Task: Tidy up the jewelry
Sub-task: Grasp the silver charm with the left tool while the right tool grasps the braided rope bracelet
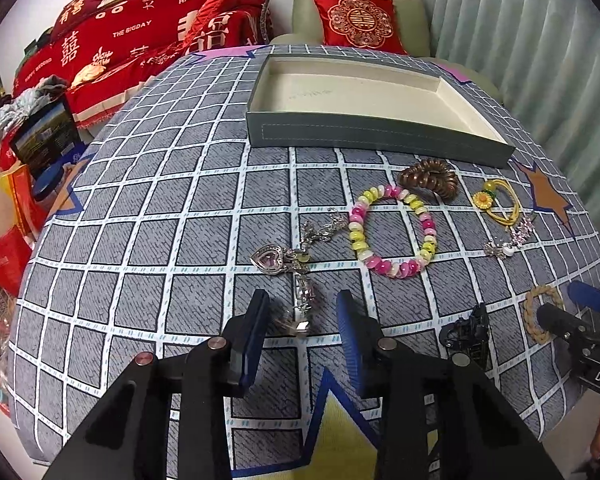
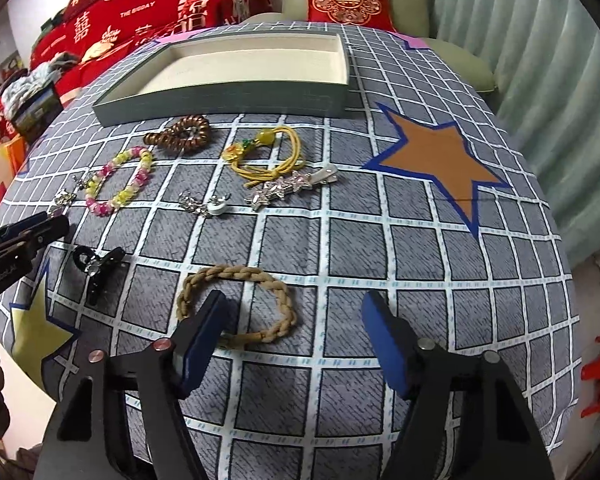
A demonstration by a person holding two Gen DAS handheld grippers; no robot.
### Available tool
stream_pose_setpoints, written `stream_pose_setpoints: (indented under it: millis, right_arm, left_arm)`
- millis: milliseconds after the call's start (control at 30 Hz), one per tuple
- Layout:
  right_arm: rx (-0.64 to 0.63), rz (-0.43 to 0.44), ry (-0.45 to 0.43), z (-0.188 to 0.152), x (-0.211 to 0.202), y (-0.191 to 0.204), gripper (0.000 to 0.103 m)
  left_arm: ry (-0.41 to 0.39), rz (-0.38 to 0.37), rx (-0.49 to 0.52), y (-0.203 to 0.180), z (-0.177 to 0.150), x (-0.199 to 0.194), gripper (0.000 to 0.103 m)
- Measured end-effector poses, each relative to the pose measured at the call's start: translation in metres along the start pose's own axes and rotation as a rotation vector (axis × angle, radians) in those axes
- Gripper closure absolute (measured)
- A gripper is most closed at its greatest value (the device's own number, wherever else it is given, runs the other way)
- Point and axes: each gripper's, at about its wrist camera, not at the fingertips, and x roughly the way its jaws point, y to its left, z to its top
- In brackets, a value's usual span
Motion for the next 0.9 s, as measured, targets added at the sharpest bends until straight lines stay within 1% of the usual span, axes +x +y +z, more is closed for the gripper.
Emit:
stream_pose_setpoints:
  millis: [33, 67, 100, 133, 167, 200, 300, 367, 500, 767, 900]
  right_arm:
    - [-0.004, 0.004, 0.001, 0.000, 0.000, 0.001, 0.037]
    - [-0.010, 0.008, 0.002, 0.000, -0.001, 0.002, 0.043]
    - [-0.016, 0.013, 0.000, 0.001, -0.002, 0.003, 0.056]
    - [-0.023, 0.016, -0.003, 0.001, -0.003, 0.005, 0.065]
    - [-0.028, 0.024, -0.004, 0.001, -0.004, 0.006, 0.082]
    - [-0.028, 0.031, -0.003, 0.002, -0.004, 0.008, 0.095]
    - [-0.006, 0.052, -0.005, -0.001, -0.006, 0.005, 0.096]
    - [0.030, 0.084, -0.011, -0.002, -0.009, -0.001, 0.096]
    - [0.058, 0.106, -0.039, 0.000, -0.020, -0.009, 0.096]
    - [0.098, 0.142, -0.100, 0.019, -0.044, -0.022, 0.096]
    - [0.098, 0.167, -0.129, 0.034, -0.055, -0.023, 0.096]
  left_arm:
    - [0.001, -0.014, 0.002, 0.000, 0.000, -0.001, 0.077]
    - [0.001, -0.026, 0.000, 0.001, 0.000, -0.001, 0.077]
    - [0.001, -0.038, -0.005, 0.002, -0.001, -0.002, 0.077]
    - [0.001, -0.049, -0.012, 0.003, -0.002, -0.003, 0.077]
    - [0.000, -0.057, -0.020, 0.005, -0.002, -0.004, 0.077]
    - [-0.002, -0.064, -0.028, 0.006, -0.003, -0.005, 0.077]
    - [-0.007, -0.074, -0.044, 0.010, -0.004, -0.010, 0.077]
    - [-0.022, -0.075, -0.045, 0.011, -0.003, -0.017, 0.077]
    - [-0.054, -0.084, -0.041, 0.012, 0.003, -0.030, 0.077]
    - [-0.107, -0.120, -0.057, 0.017, 0.023, -0.057, 0.077]
    - [-0.144, -0.130, -0.049, 0.016, 0.043, -0.071, 0.077]
